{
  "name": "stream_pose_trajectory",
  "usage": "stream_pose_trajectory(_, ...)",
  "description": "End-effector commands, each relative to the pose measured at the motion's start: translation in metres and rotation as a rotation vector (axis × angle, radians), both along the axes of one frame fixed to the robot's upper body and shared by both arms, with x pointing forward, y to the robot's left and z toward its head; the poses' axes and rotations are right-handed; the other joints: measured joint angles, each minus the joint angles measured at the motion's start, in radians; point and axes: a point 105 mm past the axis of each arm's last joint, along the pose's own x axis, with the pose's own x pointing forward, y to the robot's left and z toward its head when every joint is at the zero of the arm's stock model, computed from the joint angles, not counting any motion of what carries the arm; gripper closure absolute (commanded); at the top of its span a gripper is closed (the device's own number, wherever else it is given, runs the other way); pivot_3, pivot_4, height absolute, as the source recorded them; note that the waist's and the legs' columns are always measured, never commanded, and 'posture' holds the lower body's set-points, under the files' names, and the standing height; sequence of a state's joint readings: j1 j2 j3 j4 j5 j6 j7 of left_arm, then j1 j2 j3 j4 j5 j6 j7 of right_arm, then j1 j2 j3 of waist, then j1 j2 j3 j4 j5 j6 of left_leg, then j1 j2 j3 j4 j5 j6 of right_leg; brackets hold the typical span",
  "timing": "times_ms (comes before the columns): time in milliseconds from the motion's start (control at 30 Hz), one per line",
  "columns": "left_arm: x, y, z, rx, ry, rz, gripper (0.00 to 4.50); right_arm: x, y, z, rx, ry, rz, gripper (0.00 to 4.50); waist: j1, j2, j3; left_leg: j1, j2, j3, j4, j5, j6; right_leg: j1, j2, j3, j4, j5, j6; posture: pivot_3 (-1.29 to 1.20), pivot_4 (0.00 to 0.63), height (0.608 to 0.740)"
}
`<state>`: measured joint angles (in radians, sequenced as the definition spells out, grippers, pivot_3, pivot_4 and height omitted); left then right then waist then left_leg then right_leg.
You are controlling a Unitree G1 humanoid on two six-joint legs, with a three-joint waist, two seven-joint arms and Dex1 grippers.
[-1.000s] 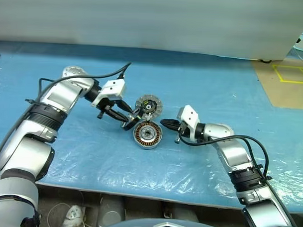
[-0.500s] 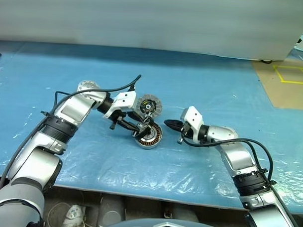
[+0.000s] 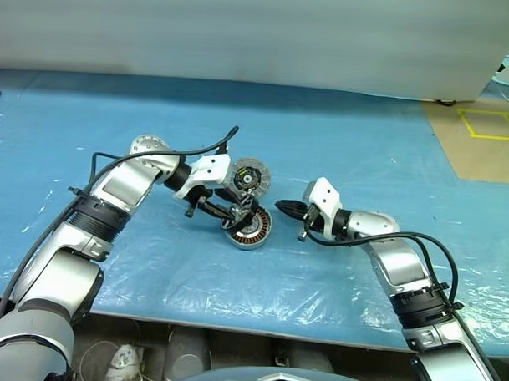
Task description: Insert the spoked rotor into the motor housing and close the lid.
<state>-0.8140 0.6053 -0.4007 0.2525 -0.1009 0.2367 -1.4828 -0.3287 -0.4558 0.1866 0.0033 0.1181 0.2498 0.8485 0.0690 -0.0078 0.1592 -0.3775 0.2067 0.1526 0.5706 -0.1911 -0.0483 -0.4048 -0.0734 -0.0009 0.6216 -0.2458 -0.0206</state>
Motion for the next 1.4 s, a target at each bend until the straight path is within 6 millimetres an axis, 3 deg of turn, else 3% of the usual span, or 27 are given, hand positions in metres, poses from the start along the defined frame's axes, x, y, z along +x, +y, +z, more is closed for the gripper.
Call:
stream_pose_trajectory(33, 0.0, 0.001, 0.002, 0.03, -0.028, -0.014, 2.74, 0.0, 0.002, 0.011, 0.021, -0.044, 0.008, 4.5, 0.0, 0.0, 0.0, 0.0, 0.0, 0.0, 0.0, 0.0, 0.0, 0.0, 0.0, 0.0, 0.0, 0.0, 0.0, 0.0, 0.15, 0.74)
stream_pose_trajectory(233, 0.0, 0.0, 0.001, 0.032, -0.027, -0.02, 2.74, 0.001, 0.002, 0.012, 0.019, -0.048, 0.004, 4.5, 0.0, 0.0, 0.0, 0.0, 0.0, 0.0, 0.0, 0.0, 0.0, 0.0, 0.0, 0.0, 0.0, 0.0, 0.0, 0.0, 0.15, 0.74)
stream_pose_trajectory(333, 0.003, -0.006, 0.006, 0.001, -0.048, -0.012, 2.12, 0.002, 0.001, 0.012, 0.017, -0.05, 0.003, 4.5, 0.001, 0.0, 0.0, 0.0, 0.0, 0.0, 0.0, 0.0, 0.0, 0.0, 0.0, 0.0, 0.0, 0.0, 0.0, 0.0, 0.15, 0.74)
stream_pose_trajectory(467, 0.011, -0.013, 0.015, -0.053, -0.065, 0.037, 0.77, 0.002, 0.001, 0.012, 0.015, -0.05, 0.001, 4.5, 0.001, 0.0, 0.0, 0.0, 0.0, 0.0, 0.0, 0.0, 0.0, 0.0, 0.0, 0.0, 0.0, 0.0, 0.0, 0.0, 0.15, 0.74)
stream_pose_trajectory(567, 0.01, -0.017, 0.041, -0.19, -0.025, 0.076, 0.77, 0.001, -0.002, 0.012, 0.014, -0.051, -0.004, 4.5, 0.0, 0.0, 0.0, 0.0, 0.0, 0.0, 0.0, 0.0, 0.0, 0.0, 0.0, 0.0, 0.0, 0.0, 0.0, 0.0, 0.15, 0.74)
stream_pose_trajectory(700, 0.006, 0.004, 0.055, -0.295, 0.003, 0.168, 0.77, 0.001, -0.007, 0.015, 0.026, -0.055, -0.022, 4.5, -0.003, 0.0, 0.0, 0.0, 0.0, 0.0, 0.0, 0.0, 0.0, -0.001, 0.0, 0.0, 0.0, 0.0, 0.0, 0.0, 0.15, 0.74)
stream_pose_trajectory(833, -0.012, 0.021, 0.047, -0.403, 0.087, 0.261, 1.69, -0.001, -0.006, 0.021, 0.061, -0.059, -0.014, 4.5, -0.005, 0.002, 0.001, 0.0, 0.0, 0.0, -0.001, 0.0, 0.0, -0.001, 0.0, 0.0, -0.001, 0.0, 0.0, 0.0, 0.15, 0.74)
stream_pose_trajectory(967, -0.035, 0.031, 0.026, -0.488, 0.158, 0.35, 3.15, -0.004, -0.003, 0.028, 0.089, -0.06, 0.021, 4.5, -0.002, 0.002, 0.001, -0.001, 0.0, 0.0, -0.002, 0.0, 0.0, -0.001, 0.0, -0.001, -0.003, 0.0, 0.0, 0.0, 0.15, 0.74)
stream_pose_trajectory(1100, -0.041, 0.04, 0.006, -0.555, 0.135, 0.473, 4.47, -0.007, 0.003, 0.036, 0.116, -0.062, 0.068, 4.5, 0.001, 0.003, 0.002, -0.002, 0.001, 0.0, -0.001, 0.0, 0.0, -0.001, 0.0, -0.002, -0.003, 0.0, 0.0, 0.0, 0.15, 0.74)
stream_pose_trajectory(1233, -0.025, 0.049, -0.008, -0.61, 0.051, 0.628, 4.47, -0.014, 0.018, 0.039, 0.128, -0.043, 0.15, 4.5, -0.001, 0.003, 0.002, -0.002, 0.001, 0.0, 0.0, 0.0, 0.001, 0.0, 0.0, -0.001, -0.003, 0.0, 0.0, 0.0, 0.15, 0.74)
stream_pose_trajectory(1400, -0.033, 0.035, -0.011, -0.659, 0.074, 0.576, 4.47, -0.023, 0.039, 0.032, 0.104, -0.011, 0.243, 4.5, -0.004, 0.003, 0.002, -0.001, 0.001, 0.0, 0.001, 0.0, 0.001, 0.0, 0.0, 0.0, -0.003, 0.0, 0.0, 0.0, 0.15, 0.74)
